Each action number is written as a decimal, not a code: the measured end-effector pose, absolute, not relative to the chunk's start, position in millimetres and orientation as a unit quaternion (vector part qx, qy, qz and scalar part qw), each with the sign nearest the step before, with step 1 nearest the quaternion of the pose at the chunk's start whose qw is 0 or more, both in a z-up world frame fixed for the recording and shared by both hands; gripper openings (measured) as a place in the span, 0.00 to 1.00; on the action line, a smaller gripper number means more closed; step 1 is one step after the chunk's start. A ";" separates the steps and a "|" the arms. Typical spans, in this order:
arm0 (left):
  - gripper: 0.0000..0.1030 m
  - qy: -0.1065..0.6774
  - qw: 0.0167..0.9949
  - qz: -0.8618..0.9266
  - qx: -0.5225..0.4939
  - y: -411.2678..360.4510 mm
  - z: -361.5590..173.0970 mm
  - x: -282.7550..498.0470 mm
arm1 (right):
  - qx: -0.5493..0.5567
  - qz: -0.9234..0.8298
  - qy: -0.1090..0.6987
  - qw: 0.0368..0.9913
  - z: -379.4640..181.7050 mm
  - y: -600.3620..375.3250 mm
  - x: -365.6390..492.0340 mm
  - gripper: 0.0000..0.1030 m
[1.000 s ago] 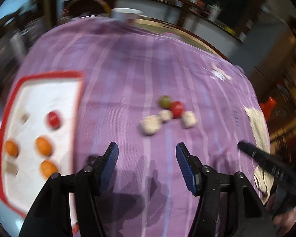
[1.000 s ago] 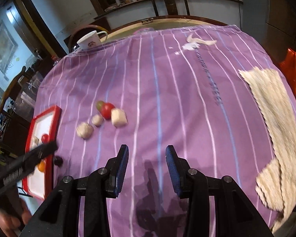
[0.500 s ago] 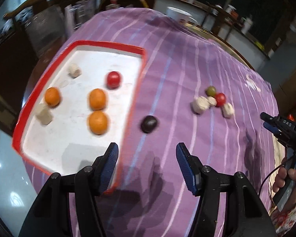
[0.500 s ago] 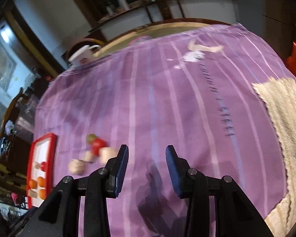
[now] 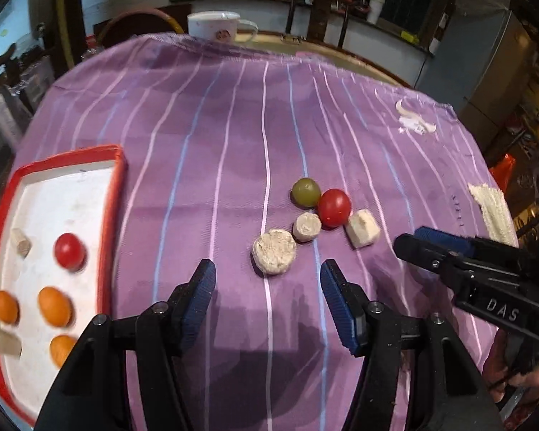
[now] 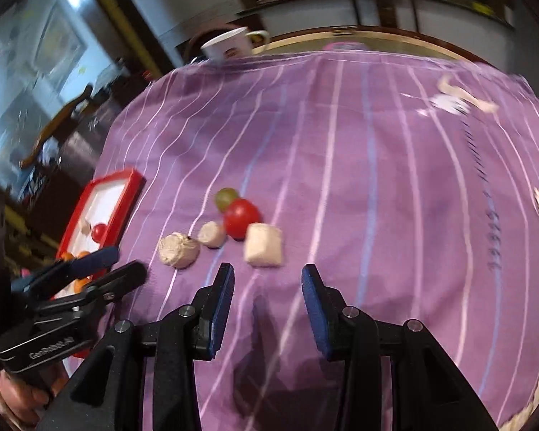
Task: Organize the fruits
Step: 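Grasp the round cork piece with the left gripper while the right grasps the square cork piece, then carry both cork pieces over the white tray and open both grippers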
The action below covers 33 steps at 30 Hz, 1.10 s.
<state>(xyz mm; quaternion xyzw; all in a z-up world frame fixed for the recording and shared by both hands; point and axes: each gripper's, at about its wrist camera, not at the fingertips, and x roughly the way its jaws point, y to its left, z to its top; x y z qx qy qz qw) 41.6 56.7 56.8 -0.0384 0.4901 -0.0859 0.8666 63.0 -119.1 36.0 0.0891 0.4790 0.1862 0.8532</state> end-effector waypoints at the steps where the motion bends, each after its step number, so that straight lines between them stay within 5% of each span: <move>1: 0.58 0.496 0.863 -0.091 -0.041 57.2 52.0 45.0 | 0.079 0.186 0.480 0.854 33.5 -113.7 67.0 0.42; 13: 0.58 0.512 0.851 -0.107 -0.041 50.1 22.2 70.4 | 0.060 0.168 0.507 0.843 5.2 -90.6 99.6 0.41; 18: 0.33 0.508 0.853 -0.104 -0.059 52.1 22.2 74.4 | 0.066 0.166 0.509 0.842 4.9 -92.8 100.4 0.31; 33: 0.33 0.475 0.866 -0.047 -0.148 138.4 69.2 19.0 | 0.115 0.190 0.498 0.839 43.8 -80.5 65.3 0.31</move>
